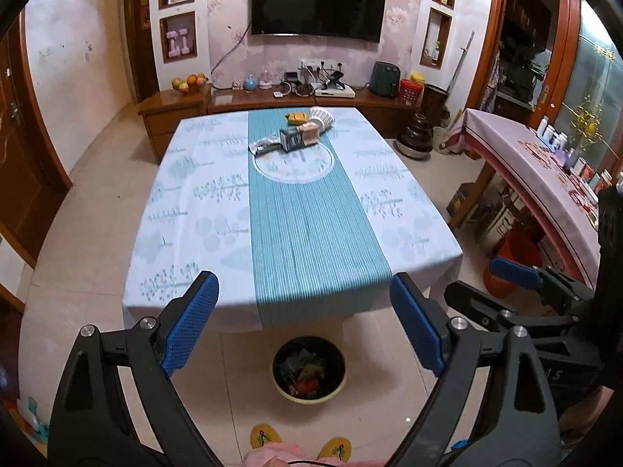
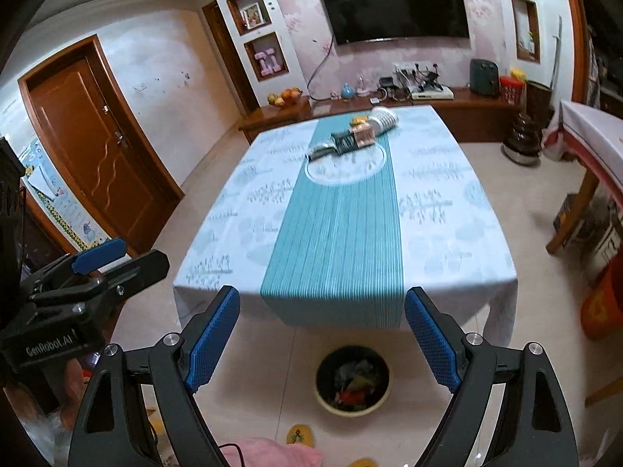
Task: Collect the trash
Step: 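Raise both open tools back up over the table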
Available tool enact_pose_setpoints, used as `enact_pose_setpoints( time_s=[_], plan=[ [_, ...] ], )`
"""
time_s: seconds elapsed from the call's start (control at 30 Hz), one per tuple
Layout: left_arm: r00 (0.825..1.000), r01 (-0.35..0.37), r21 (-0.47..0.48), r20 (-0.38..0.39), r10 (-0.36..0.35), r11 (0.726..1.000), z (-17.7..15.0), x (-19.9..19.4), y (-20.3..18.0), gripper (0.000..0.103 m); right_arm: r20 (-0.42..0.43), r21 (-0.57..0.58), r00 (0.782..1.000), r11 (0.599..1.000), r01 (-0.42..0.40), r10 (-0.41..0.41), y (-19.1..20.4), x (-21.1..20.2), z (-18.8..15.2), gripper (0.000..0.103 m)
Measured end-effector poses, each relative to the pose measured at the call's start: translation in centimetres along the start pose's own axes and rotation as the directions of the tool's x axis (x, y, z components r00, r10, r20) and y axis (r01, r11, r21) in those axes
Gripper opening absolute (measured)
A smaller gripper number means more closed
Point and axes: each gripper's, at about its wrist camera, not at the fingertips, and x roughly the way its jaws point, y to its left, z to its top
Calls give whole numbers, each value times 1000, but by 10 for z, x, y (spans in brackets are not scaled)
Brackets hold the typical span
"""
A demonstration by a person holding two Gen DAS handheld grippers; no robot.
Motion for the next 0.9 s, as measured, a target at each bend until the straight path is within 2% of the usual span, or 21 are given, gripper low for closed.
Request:
enact_pose_setpoints(
  time_s=[0.3,0.43,0.6,0.7,0.83,0.9],
  plan=[
    [999,-17,-10,40,18,1000,59,48,21,88,21,-10,1000,1000,14,-14,-2,55,66,88],
    [1000,-17,12,20,17,1000,91,85,40,88,11,20,999,999,36,-36,-6,93,99,88],
    [999,-5,81,-39,8,997,149,154,73,88,-2,83,997,993,81,-81,-9,152,156,88],
    [996,27,131,-92,-15,991,187,204,92,88,-23,139,993,983,118,-116,-11,196,194,88],
    [985,78,171,-167,-49,982,234,276,118,88,-51,241,989,959,149,-141,-22,256,242,88],
    [972,116,193,-223,-72,974,257,323,130,88,-69,288,986,944,163,-150,-28,285,261,88]
  ],
)
